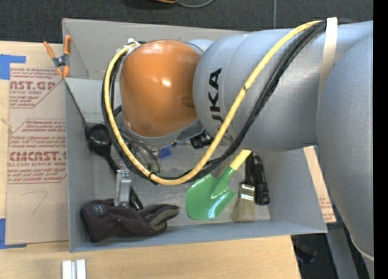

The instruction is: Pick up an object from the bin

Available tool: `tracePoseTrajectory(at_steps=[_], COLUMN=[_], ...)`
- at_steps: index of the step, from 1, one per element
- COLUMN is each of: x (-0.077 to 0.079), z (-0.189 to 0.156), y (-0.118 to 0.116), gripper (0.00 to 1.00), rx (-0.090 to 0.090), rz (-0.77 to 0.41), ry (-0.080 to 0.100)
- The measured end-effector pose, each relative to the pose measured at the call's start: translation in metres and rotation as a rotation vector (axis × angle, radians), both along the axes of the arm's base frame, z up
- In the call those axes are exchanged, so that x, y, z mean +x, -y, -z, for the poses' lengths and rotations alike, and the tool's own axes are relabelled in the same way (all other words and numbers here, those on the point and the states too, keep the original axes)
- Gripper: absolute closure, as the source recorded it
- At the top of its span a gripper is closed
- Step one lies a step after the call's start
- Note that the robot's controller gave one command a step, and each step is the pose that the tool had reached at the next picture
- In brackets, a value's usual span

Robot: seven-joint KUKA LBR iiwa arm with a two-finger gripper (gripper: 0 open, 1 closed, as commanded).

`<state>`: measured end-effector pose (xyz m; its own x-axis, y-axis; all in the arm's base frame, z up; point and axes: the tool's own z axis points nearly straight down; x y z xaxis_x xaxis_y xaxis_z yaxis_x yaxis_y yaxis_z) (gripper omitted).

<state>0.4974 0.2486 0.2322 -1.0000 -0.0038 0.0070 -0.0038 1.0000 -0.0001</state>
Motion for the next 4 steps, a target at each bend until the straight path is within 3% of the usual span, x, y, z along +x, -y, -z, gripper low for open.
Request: tracePoseTrajectory(at_steps=[1, 2, 3, 4], x=[0.002, -0.011, -0.015, -0.014], z=[-0.005, 0.115, 0.075, 0.133], y=[0.002, 0.058, 0.085, 0.009], gripper=[0.00, 0.00, 0.00, 0.00], rx=[0.002, 0.003, 0.006, 0.004], rz=[0.003, -0.227, -0.342, -0.086], ry=[0.008, 0.009, 0.015, 0.008])
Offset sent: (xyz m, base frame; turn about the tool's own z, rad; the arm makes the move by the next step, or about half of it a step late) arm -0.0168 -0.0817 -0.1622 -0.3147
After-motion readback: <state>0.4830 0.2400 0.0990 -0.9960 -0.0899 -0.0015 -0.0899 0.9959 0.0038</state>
